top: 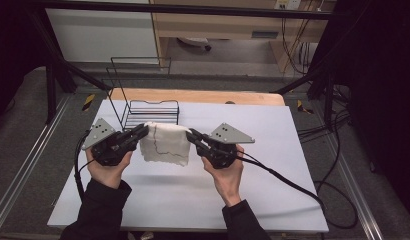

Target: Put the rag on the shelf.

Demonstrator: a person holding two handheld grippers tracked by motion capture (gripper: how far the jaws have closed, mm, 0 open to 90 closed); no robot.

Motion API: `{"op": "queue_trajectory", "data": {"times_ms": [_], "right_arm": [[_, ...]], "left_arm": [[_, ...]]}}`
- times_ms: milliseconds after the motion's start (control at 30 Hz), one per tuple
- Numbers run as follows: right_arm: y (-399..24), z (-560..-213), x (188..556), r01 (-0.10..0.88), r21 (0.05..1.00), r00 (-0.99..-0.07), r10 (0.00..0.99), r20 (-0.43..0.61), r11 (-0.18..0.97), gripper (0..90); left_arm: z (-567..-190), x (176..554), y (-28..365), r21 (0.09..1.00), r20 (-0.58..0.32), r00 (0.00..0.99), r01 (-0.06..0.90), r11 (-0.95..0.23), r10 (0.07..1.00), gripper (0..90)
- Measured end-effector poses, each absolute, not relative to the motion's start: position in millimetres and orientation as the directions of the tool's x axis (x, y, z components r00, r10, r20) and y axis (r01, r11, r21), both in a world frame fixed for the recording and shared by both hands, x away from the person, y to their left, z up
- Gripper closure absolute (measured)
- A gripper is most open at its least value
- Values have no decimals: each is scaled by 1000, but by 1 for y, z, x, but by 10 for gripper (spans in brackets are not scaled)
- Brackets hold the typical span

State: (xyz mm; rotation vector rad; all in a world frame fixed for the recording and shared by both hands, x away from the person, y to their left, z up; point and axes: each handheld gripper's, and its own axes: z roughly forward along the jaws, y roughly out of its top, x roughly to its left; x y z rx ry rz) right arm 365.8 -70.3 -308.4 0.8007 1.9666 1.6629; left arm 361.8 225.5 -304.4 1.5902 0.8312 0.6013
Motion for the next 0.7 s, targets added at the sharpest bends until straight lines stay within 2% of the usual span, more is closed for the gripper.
{"op": "queue_trajectory", "data": {"times_ms": [700], "right_arm": [[-49,-272,385,56,995,-730,683,-18,87,838]], "left_arm": [[-274,375,245,995,-54,584,101,-7,810,825]]}}
